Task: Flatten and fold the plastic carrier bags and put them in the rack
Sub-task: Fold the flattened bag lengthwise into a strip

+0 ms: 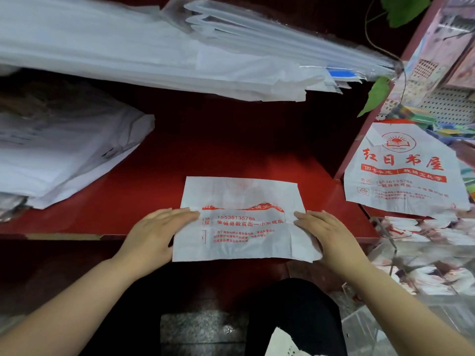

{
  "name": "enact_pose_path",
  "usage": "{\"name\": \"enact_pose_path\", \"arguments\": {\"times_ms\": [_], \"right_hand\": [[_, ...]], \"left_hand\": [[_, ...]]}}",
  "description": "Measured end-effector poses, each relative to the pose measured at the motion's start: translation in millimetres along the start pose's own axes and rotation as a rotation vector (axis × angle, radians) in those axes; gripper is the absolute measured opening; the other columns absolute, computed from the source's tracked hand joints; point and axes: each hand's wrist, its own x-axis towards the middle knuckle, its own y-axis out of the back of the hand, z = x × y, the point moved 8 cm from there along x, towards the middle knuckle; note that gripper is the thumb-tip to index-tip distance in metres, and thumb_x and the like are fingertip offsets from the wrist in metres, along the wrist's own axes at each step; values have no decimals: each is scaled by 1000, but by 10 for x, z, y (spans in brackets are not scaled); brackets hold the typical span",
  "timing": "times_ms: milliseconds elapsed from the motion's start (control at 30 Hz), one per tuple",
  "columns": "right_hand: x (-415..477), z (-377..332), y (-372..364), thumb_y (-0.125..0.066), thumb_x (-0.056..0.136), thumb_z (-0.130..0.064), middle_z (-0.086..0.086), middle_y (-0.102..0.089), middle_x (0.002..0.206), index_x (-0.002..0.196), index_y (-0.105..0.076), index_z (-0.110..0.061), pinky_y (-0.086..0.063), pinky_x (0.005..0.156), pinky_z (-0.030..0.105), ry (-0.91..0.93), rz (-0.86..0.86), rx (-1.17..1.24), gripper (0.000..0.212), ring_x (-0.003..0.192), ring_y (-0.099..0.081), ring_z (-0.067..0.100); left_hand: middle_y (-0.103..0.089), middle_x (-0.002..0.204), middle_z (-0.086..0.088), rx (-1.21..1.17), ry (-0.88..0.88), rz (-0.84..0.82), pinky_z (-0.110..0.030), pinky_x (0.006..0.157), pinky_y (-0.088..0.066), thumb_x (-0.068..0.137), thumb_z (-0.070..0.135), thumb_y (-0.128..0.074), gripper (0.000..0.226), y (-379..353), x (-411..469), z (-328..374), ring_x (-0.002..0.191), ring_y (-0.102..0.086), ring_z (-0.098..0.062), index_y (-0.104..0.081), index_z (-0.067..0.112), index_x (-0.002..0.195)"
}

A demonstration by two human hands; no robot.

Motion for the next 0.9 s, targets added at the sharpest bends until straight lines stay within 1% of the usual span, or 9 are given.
{"name": "enact_pose_path", "arguments": {"times_ms": [100, 167, 233, 300, 367, 500, 567, 667, 900], "right_hand": [[-86, 46, 112, -69, 55, -16, 4, -71, 98, 87, -71, -12, -50, 75, 48, -82, 168, 186, 32, 99, -54, 17], [-134, 106, 148, -63, 64, -30, -24, -66, 98, 89, -71, -22, -47, 80, 40, -146, 232, 344, 26, 102, -50, 13], [-178, 198, 137, -54, 69, -41, -45, -57, 91, 91, -72, -33, -43, 85, 37, -281, 258, 511, 30, 99, -55, 10], [-203, 281, 86, -49, 69, -51, -36, -60, 75, 70, -69, -46, -40, 86, 40, -423, 257, 589, 21, 89, -56, 5], [-199, 307, 87, -46, 68, -54, -15, -55, 58, 49, -54, -33, -34, 78, 38, -502, 293, 587, 30, 66, -48, 2], [-123, 320, 69, -48, 77, -48, -4, -44, 47, 47, -45, -18, -27, 80, 34, -720, 322, 589, 42, 58, -44, 13], [-79, 318, 28, -51, 87, -34, -6, -40, 46, 46, -42, -19, -20, 84, 28, -818, 304, 515, 44, 62, -47, 20], [-31, 302, 6, -32, 71, -50, -3, -40, 50, 48, -41, -20, -18, 92, 28, -900, 334, 430, 39, 72, -49, 24], [10, 304, -6, -52, 80, -32, 1, -53, 63, 62, -51, -15, -11, 95, 30, -920, 260, 183, 25, 94, -45, 24]], "left_hand": [[-61, 108, 9, -340, 242, 100, -11, 87, -37, 74, 7, -74, 36, 46, -88, -191, 102, -58, -13, -71, 35, 96], [-64, 98, 15, -534, 301, 142, 0, 80, -36, 74, -3, -70, 58, 54, -139, -237, 91, -57, 7, -65, 55, 79], [-68, 75, 23, -652, 374, 138, 2, 73, -38, 77, -4, -66, 57, 67, -131, -254, 78, -58, 17, -67, 52, 69], [-63, 58, 28, -708, 433, 122, 2, 64, -38, 82, -2, -61, 41, 60, -93, -239, 63, -57, 19, -66, 35, 64], [-61, 49, 18, -711, 499, 156, -3, 54, -36, 86, 5, -59, 27, 70, -51, -257, 51, -54, 8, -61, 18, 63], [-44, 58, -13, -624, 644, 248, -24, 51, -23, 89, 18, -57, 36, 45, 17, -350, 57, -35, -18, -54, -12, 70], [-39, 51, -5, -543, 692, 256, -29, 58, -26, 90, 23, -55, 36, 29, 76, -342, 54, -35, -19, -53, -3, 65], [-43, 50, 6, -319, 736, 196, -28, 80, -24, 93, 34, -48, 31, 6, 152, -311, 65, -48, -22, -53, 18, 66], [-63, 75, -3, 55, 710, 146, -29, 82, -16, 95, 32, -42, 29, 69, 231, -292, 80, -53, -23, -63, 16, 108]]}}
